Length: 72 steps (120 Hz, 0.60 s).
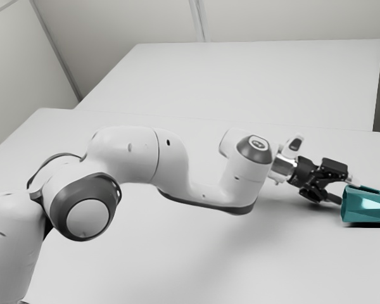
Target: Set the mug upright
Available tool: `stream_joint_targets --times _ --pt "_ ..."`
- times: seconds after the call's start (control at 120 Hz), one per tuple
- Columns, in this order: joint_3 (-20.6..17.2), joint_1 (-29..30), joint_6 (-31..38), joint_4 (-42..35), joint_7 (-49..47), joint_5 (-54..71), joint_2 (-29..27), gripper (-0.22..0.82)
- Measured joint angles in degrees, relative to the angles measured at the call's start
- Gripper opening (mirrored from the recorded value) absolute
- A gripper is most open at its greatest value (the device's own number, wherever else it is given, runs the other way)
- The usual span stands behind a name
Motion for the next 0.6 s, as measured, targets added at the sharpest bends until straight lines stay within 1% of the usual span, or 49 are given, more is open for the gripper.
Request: stream_joint_targets --times 0.1,0.367,0.425,0.6 --pt "-0.7 -0.2 0.0 0.1 0.6 -1.3 0.2 0.60" --pt "-0.8 -1.0 -0.7 2.3 2.6 -6.1 3.0 0.60" --pt "-0.8 -1.0 -1.2 2.4 3.4 -7.5 3.2 0.55" --pt "-0.8 -1.1 -1.9 2.3 5.5 -9.4 3.5 0.32"
